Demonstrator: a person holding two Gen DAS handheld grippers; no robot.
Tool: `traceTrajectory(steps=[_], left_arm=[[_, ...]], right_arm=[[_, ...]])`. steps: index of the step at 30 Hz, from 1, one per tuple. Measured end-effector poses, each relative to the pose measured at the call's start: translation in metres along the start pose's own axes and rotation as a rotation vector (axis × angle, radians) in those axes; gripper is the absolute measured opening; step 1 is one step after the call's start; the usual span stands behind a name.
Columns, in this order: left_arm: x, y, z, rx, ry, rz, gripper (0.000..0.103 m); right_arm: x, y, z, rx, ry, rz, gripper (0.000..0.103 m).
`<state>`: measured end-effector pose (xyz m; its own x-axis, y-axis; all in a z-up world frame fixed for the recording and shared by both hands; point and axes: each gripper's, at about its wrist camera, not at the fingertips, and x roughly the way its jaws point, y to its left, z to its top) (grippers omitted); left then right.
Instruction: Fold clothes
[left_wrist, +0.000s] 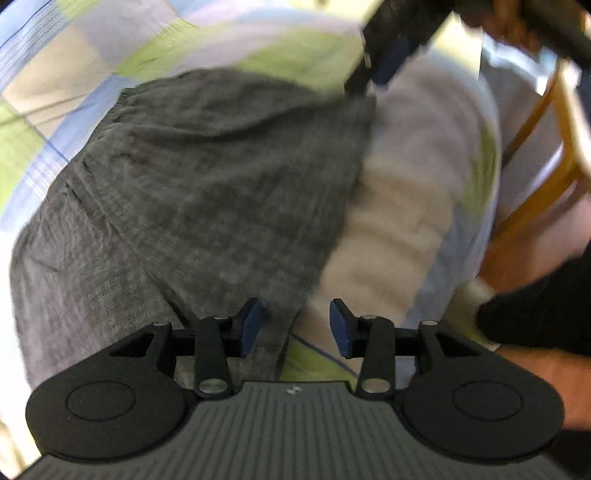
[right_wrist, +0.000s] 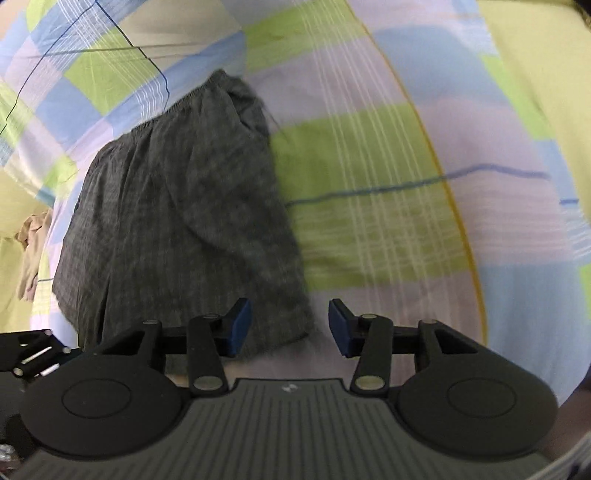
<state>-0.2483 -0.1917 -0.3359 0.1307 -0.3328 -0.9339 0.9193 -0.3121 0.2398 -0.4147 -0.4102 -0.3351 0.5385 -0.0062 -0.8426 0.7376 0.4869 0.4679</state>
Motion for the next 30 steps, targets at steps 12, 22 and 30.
traceTrajectory(steps=[12, 22, 30], left_arm=[[0.024, -0.015, -0.025, 0.145, 0.129, 0.153, 0.023], [-0.020, -0.018, 0.006, 0.073, 0.032, 0.052, 0.001], [-0.025, -0.039, 0.010, 0.066, 0.060, 0.007, 0.001]], right_arm=[[0.031, -0.017, -0.021, 0.092, -0.035, 0.163, 0.034], [-0.026, 0.005, 0.003, -0.032, -0.171, 0.131, 0.003], [-0.037, -0.001, 0.002, -0.179, -0.095, 0.049, 0.002]])
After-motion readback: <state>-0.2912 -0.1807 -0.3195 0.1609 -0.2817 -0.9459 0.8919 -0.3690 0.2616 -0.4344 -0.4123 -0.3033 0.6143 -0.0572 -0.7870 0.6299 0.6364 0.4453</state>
